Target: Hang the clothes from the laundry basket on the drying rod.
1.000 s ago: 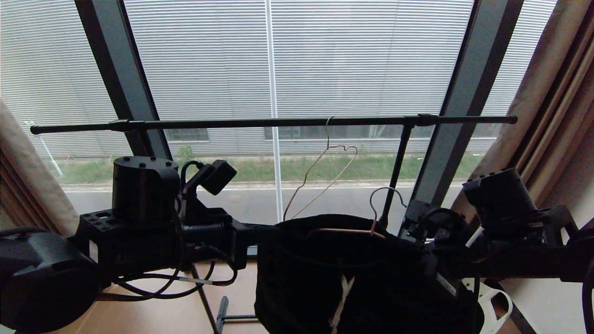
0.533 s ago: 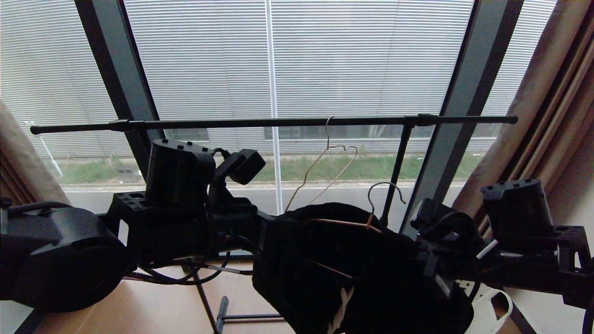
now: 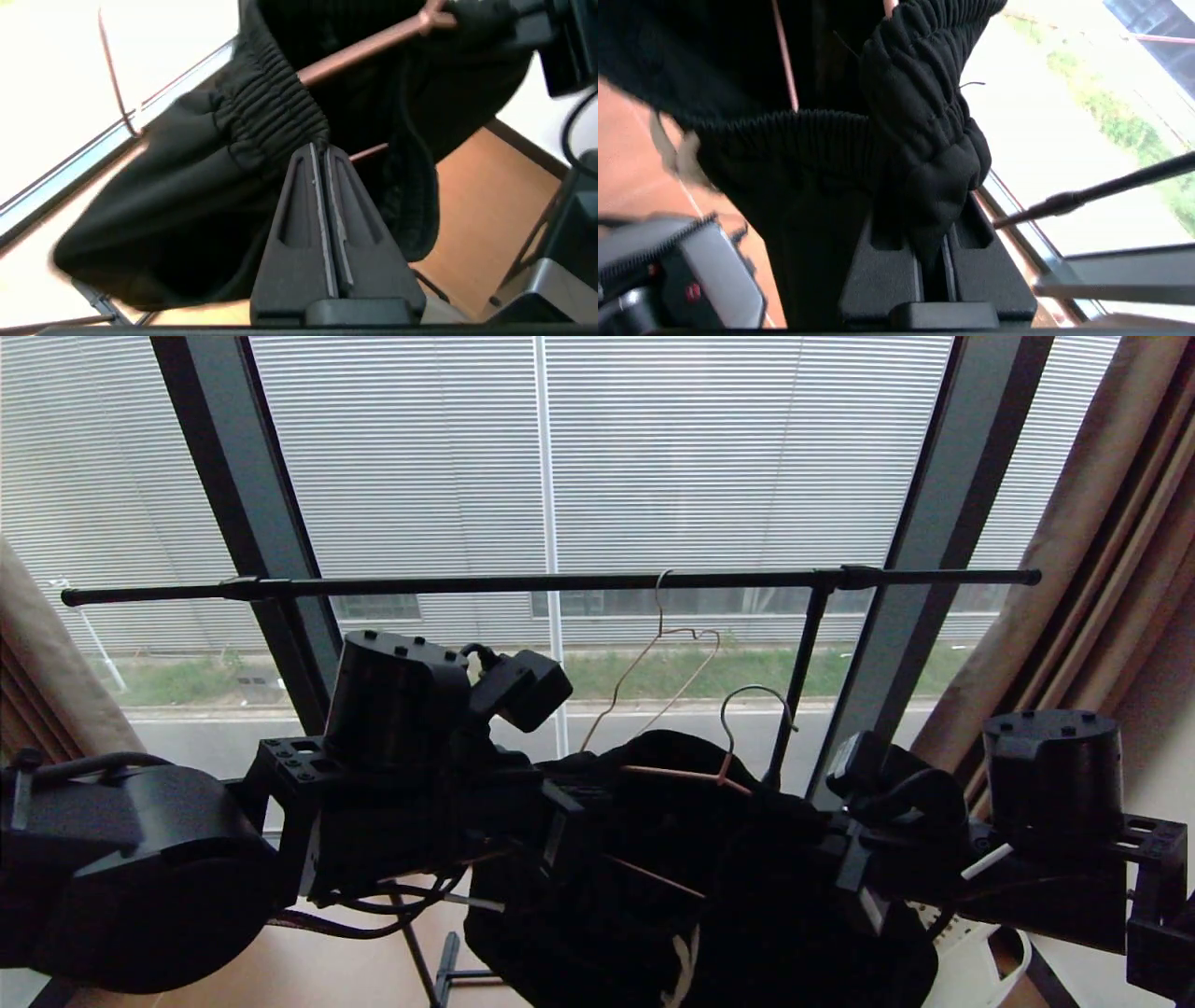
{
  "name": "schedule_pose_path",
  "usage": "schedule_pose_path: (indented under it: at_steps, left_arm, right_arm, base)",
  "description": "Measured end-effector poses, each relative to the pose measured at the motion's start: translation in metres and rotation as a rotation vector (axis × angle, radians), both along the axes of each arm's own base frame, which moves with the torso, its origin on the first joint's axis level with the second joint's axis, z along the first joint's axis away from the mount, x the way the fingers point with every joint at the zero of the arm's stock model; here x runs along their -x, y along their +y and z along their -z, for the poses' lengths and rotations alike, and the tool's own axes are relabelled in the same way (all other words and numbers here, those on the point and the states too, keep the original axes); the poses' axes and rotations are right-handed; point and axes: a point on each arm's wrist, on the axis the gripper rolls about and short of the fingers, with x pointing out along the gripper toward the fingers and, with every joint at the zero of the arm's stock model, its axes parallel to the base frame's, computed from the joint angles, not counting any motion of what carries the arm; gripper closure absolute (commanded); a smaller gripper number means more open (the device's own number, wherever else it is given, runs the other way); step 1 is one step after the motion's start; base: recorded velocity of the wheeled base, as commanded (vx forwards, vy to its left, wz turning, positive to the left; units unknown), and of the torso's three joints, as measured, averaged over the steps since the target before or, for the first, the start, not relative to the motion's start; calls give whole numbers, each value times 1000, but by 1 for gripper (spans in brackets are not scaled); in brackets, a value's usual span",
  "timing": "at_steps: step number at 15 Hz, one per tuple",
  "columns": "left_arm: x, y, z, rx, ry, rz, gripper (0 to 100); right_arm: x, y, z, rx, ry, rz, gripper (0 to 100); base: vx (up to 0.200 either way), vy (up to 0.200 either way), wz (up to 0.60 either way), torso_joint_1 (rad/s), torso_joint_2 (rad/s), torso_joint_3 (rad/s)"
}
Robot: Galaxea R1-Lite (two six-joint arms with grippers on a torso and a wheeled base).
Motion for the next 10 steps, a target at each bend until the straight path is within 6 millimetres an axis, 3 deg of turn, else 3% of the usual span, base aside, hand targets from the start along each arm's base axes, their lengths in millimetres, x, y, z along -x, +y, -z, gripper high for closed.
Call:
schedule_pose_path:
  at_steps: [10]
  left_arm:
    - [10,-3,4,-21,-8,41,100]
  right_arm:
    - [1,10,2,-164,-50,-34,100]
  base:
    - [0,0,0,0,0,0]
